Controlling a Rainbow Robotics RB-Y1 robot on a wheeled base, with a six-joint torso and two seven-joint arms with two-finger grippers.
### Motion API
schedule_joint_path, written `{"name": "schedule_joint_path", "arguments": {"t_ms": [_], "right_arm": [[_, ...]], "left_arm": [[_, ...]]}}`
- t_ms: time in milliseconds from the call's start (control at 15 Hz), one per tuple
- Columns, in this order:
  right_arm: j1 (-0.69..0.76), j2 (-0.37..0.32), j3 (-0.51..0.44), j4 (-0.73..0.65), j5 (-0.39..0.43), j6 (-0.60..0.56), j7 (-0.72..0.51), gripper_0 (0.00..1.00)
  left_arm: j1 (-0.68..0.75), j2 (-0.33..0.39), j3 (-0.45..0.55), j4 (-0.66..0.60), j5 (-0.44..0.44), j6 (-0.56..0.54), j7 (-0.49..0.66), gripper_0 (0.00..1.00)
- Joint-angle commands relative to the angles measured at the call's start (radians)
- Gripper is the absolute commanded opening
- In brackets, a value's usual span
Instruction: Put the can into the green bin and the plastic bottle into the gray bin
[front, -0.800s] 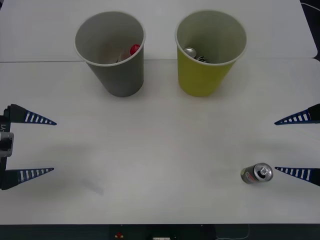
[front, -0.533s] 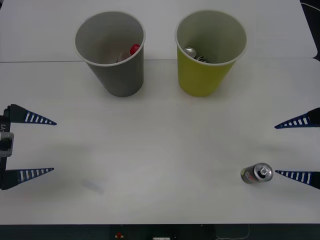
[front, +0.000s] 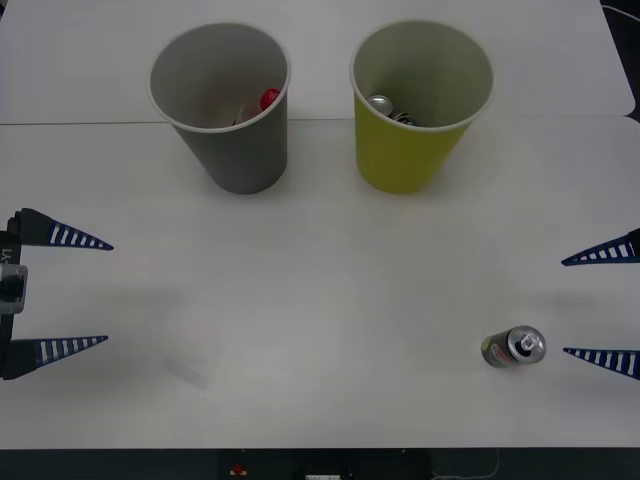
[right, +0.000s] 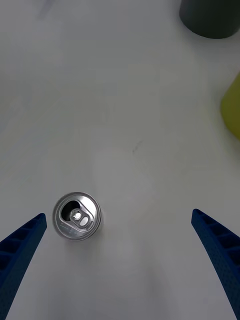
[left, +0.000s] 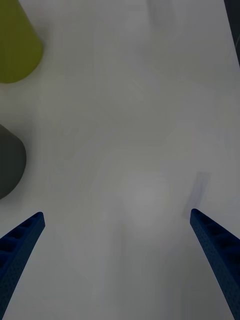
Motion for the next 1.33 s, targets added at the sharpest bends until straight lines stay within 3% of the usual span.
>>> {"name": "schedule_joint_path", "arguments": {"t_ms": [67, 333, 667, 933, 1333], "right_arm": [[0.038, 0.001, 0.001, 0.036, -0.054, 0.0, 0.046, 1.0], [0.057, 0.031, 0.0, 0.143, -0.146, -0.039, 0.238, 1.0], [0.069, 0.087, 0.001, 0.247, -0.175, -0.08, 0.403, 1.0], [0.077, 0.136, 0.0, 0.29, -0.175, -0.08, 0.494, 1.0], [0.08, 0.238, 0.003, 0.313, -0.158, -0.08, 0.502, 1.0]], "left_arm": [[0.0, 0.0, 0.0, 0.0, 0.0, 0.0, 0.0, 1.0], [0.0, 0.0, 0.0, 0.0, 0.0, 0.0, 0.0, 1.0], [0.0, 0.0, 0.0, 0.0, 0.0, 0.0, 0.0, 1.0], [0.0, 0.0, 0.0, 0.0, 0.0, 0.0, 0.0, 1.0], [0.0, 0.0, 0.0, 0.0, 0.0, 0.0, 0.0, 1.0]]}}
